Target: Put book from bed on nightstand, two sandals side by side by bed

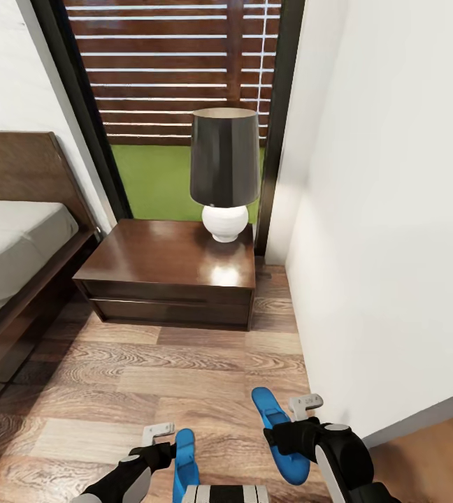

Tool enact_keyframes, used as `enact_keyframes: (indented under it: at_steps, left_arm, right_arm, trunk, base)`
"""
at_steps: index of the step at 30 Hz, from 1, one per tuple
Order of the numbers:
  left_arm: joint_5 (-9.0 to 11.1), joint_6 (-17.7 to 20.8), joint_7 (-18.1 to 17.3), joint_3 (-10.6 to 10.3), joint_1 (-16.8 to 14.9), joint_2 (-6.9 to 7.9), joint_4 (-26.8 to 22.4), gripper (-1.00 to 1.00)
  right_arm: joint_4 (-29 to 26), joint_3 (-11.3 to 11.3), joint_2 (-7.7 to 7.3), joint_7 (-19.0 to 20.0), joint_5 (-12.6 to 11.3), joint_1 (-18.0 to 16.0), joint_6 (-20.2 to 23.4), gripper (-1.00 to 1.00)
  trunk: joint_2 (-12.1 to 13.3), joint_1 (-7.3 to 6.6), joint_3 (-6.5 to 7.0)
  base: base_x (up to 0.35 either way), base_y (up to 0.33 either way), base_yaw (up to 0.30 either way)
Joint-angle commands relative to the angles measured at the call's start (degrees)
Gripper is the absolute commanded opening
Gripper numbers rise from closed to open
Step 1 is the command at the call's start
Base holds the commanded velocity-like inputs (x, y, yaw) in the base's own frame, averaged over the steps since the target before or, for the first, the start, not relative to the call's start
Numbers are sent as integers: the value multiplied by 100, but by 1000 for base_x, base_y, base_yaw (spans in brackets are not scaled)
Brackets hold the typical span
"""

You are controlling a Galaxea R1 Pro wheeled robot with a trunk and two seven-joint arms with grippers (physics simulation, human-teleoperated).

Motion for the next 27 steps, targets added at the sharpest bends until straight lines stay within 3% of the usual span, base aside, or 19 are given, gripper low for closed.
enact_keyframes:
  at_steps: [1,11,27]
  left_arm:
    - [51,11,36,-72,-1,0,-10,100]
    - [54,-1,37,-194,-1,-25,-12,100]
    - [55,-10,43,-216,-1,-58,-10,100]
  right_arm:
    - [-5,-4,1,18,3,-2,25,-100]
    - [-4,-4,2,18,3,-7,25,-100]
    - [0,-4,7,18,3,-8,25,-100]
  trunk:
    - [-2,-1,-4]
    - [-2,-1,-4]
    - [-2,-1,-4]
  base:
    - [0,0,0]
    - [0,0,0]
    - [0,0,0]
